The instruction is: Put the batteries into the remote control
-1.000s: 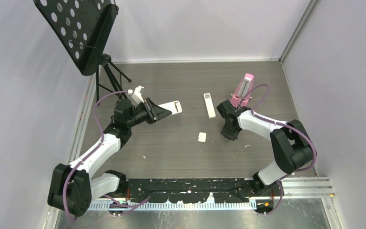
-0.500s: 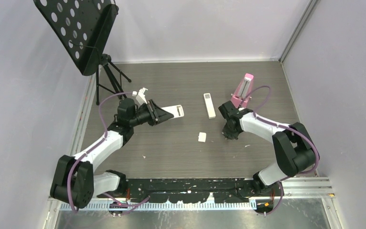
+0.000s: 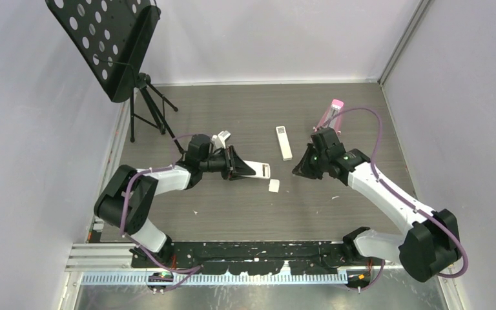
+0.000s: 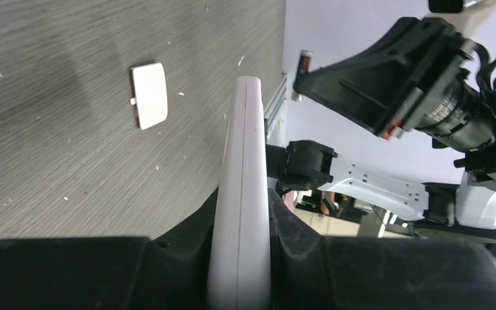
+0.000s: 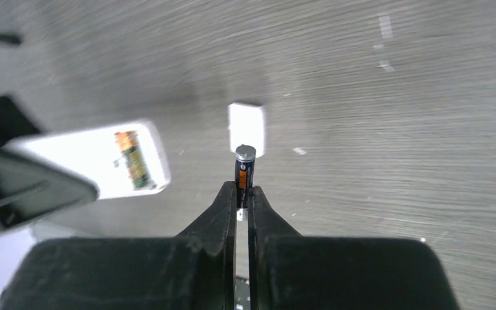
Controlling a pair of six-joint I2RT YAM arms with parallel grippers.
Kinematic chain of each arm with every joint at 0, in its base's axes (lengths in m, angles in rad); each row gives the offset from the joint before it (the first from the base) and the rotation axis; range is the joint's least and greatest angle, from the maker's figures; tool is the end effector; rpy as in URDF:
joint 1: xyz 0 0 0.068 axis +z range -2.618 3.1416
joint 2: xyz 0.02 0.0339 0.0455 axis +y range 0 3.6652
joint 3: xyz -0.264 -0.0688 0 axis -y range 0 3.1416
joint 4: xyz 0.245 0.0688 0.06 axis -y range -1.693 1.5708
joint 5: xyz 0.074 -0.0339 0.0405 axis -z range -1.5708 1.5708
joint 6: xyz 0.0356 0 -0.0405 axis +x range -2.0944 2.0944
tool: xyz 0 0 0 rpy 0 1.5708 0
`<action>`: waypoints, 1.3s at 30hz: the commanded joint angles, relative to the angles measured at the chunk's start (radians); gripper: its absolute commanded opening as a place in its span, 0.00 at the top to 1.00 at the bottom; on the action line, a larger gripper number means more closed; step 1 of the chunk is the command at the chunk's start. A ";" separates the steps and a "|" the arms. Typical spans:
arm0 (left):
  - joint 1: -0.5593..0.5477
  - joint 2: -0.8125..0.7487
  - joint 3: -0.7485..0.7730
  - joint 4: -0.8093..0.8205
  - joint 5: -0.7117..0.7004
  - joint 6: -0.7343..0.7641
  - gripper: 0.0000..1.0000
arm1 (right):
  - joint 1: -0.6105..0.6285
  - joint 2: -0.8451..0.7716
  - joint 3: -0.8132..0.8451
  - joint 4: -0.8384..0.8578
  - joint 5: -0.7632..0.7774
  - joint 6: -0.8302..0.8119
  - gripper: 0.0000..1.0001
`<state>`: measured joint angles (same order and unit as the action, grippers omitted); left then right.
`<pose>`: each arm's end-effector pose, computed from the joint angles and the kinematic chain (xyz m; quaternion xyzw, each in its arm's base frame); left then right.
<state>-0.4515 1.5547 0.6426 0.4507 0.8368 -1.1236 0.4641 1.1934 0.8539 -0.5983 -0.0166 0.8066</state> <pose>0.2591 -0.1550 0.1769 -0.0541 0.8039 -0.5847 0.0948 0.2130 0.1073 0.2455 0.1594 0.9368 0.1911 0.2458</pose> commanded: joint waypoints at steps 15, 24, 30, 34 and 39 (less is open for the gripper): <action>-0.016 0.038 0.030 0.125 0.135 -0.077 1.00 | 0.166 0.070 0.153 0.063 -0.216 -0.103 0.99; -0.018 0.016 0.019 0.121 0.128 -0.067 1.00 | 0.173 0.121 0.166 0.060 -0.197 -0.109 0.97; -0.019 0.019 0.022 0.121 0.125 -0.068 1.00 | 0.176 0.151 0.169 0.071 -0.202 -0.110 0.95; -0.022 0.012 0.020 0.121 0.121 -0.070 1.00 | 0.176 0.167 0.166 0.069 -0.189 -0.105 0.91; -0.023 0.007 0.024 0.121 0.121 -0.070 1.00 | 0.176 0.176 0.168 0.078 -0.184 -0.099 0.83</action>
<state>-0.4675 1.6115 0.6552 0.5213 0.9371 -1.1957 0.6331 1.3571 0.9894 -0.5488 -0.2180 0.7124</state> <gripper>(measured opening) 0.222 0.152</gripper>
